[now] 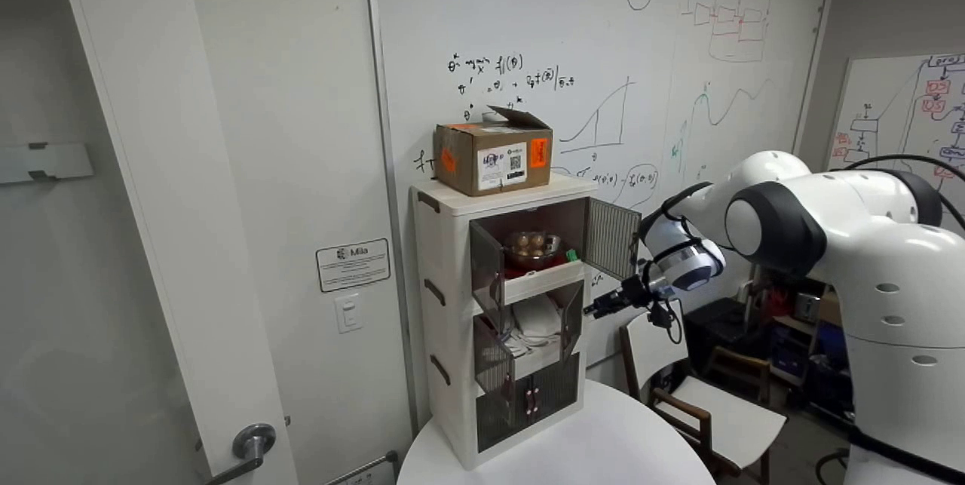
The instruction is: Open the right door of the middle shelf
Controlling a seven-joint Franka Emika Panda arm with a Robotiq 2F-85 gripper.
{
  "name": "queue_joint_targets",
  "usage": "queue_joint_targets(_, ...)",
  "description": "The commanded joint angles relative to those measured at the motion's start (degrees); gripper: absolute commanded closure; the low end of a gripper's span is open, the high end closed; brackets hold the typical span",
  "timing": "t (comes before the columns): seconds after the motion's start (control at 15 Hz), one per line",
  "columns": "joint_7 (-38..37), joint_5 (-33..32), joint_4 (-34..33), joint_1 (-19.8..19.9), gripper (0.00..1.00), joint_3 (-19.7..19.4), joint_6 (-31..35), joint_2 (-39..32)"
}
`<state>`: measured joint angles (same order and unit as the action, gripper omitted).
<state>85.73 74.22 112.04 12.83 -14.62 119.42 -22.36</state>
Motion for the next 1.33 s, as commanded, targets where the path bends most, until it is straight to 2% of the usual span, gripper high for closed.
queue_joint_targets(0.0, -6.9, -0.2, 5.2, -2.1, 0.0, 1.5, 8.5, 6.0)
queue_joint_targets(0.47, -16.9, 7.3, 11.1, -3.8, 0.0, 4.2, 26.9, 12.8)
queue_joint_targets(0.73, -24.0, 6.4, 15.8, -5.4, 0.0, 5.9, 33.2, 17.8)
queue_joint_targets(1.0, -34.1, -0.8, 18.2, -9.3, 0.0, 8.6, 40.6, 20.1)
queue_joint_targets(1.27, -51.3, -15.9, 18.8, -12.2, 0.0, 11.5, 50.0, 17.0)
